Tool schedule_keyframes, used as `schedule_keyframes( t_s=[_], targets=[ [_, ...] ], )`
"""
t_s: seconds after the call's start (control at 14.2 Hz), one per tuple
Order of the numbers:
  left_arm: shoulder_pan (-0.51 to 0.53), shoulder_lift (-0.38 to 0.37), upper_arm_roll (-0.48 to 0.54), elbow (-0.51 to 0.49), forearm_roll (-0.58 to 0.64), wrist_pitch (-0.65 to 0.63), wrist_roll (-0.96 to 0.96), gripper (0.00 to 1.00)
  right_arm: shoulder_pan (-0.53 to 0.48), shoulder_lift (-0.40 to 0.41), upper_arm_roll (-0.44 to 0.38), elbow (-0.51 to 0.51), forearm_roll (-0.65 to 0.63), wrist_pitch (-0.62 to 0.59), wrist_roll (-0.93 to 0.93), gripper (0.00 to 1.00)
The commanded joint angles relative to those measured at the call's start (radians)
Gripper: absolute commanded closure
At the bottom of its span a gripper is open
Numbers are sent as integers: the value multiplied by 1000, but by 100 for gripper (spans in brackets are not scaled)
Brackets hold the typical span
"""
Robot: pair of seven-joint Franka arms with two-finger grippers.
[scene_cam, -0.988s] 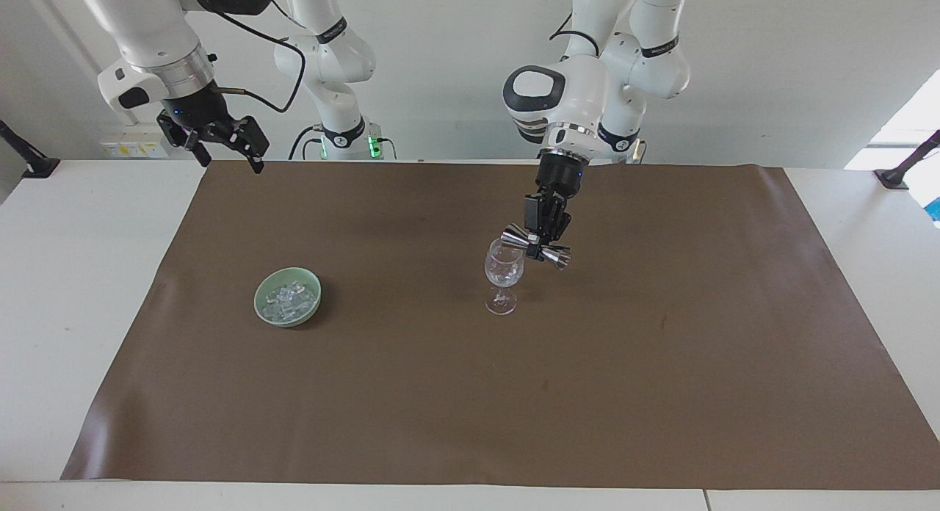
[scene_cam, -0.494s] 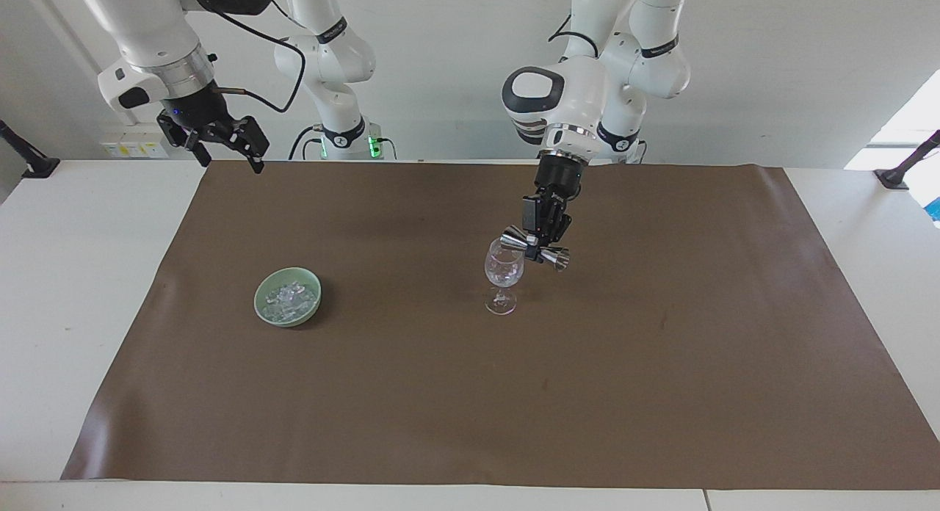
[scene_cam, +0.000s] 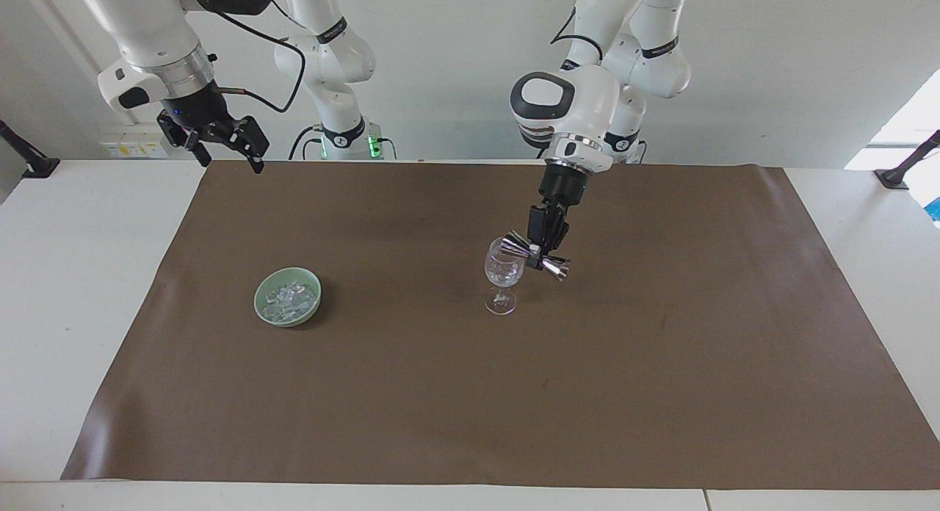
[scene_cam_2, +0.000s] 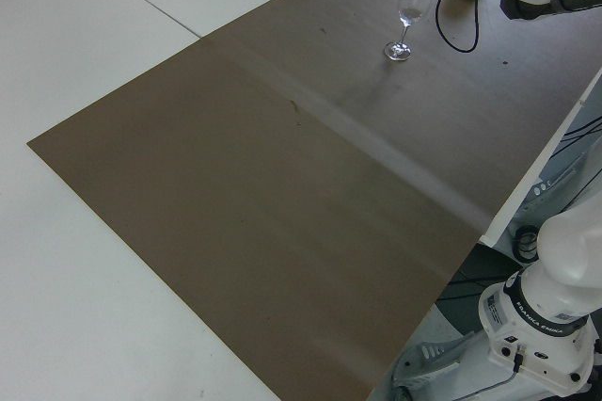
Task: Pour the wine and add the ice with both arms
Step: 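Turn the silver cup upright and move it away from the glass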
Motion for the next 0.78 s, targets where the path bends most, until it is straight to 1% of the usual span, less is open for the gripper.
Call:
schedule_keyframes(
  t_s=[0.0, 0.28, 0.42, 0.71],
  targets=[
    [89, -16, -5, 7, -24, -115, -59, 100, -6, -12, 3, -6, 4, -11, -27, 0],
    [221, -44, -2, -16, -24, -321, -185, 100, -6, -12, 3, -6, 4, -11, -27, 0],
    [258, -44, -2, -36, -24, -382, -217, 100, -6, -12, 3, -6, 4, -11, -27, 0],
    [338, -37, 1, -36, -22, -493, -401, 100, -14, -12, 2, -6, 4, -11, -25, 0]
  ],
)
